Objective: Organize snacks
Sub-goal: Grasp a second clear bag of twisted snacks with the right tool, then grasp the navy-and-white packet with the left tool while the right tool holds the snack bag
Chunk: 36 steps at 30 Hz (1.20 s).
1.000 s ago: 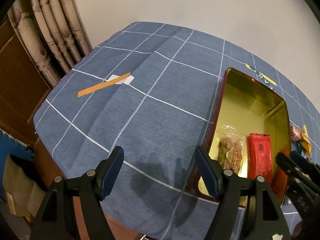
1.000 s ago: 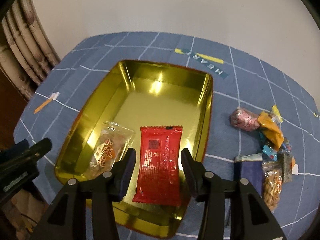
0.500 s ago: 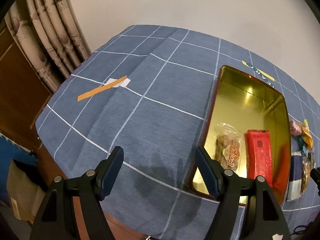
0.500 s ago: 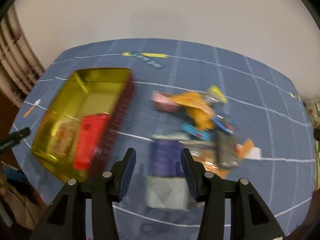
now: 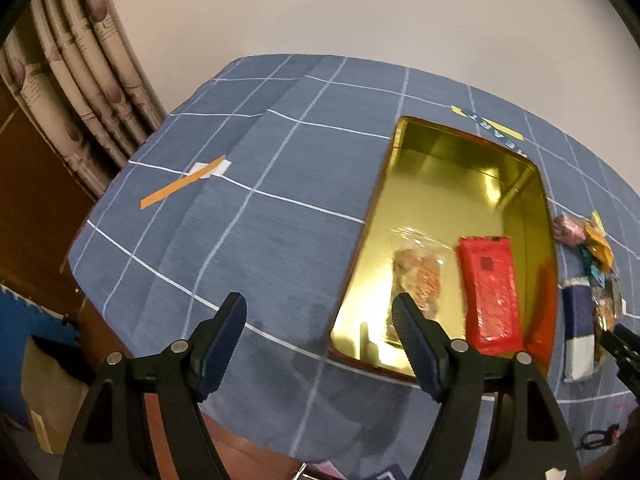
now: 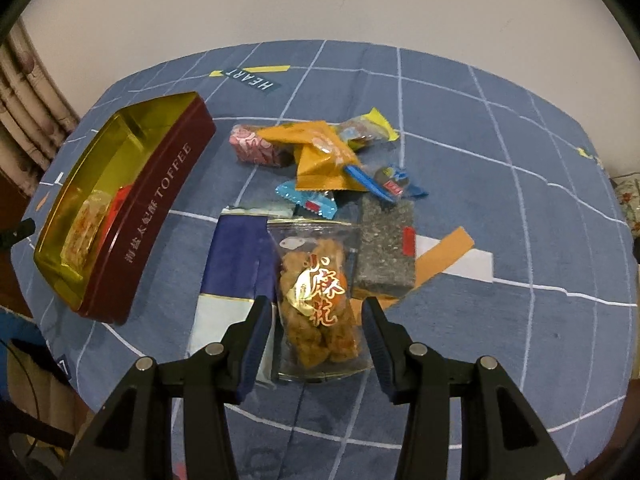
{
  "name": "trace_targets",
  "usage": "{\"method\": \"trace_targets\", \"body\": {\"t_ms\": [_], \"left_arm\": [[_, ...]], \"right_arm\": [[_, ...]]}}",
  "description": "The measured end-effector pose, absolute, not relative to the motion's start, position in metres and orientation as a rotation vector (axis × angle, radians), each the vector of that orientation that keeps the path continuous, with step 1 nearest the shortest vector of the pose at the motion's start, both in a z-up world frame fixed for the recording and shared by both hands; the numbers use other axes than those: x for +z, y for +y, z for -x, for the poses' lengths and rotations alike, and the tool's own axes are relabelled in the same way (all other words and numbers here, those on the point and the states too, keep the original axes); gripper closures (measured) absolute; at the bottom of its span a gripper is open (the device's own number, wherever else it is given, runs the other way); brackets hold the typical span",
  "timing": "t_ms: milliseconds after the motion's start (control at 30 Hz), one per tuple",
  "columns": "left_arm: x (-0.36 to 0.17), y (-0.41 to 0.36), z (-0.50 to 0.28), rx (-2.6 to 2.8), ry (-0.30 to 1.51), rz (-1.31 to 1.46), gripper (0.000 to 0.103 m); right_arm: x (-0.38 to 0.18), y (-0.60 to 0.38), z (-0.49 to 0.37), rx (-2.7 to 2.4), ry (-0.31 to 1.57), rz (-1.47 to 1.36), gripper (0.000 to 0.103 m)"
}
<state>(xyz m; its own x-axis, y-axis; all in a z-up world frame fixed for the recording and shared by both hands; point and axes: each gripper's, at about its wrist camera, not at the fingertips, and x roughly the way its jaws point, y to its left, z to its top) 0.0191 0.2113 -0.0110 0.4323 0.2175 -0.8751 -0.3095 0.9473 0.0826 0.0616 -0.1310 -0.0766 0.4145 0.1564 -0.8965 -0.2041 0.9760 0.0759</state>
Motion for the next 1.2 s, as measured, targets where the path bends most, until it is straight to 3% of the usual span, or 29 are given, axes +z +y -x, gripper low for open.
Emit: {"method": "trace_targets", "body": {"t_ms": [467, 567, 1200], "left_arm": [[-0.001, 0.135, -0.027, 0.159, 1.095, 0.011, 0.029], [-0.002, 0.119, -0.030, 0.130, 1.097, 0.005, 0.029], [-0.011, 0.029, -0.049, -0.056, 1.136, -0.055, 0.029]], "right_arm": [[-0.091, -0.134, -0.078, 0.263, 1.140, 0.001, 0.056], [-0.091, -0.134, -0.077, 0.272, 1.139, -0.007, 0.062], [-0.074, -0.176, -0.040, 0.222, 1.112, -0.027, 0.062]]}}
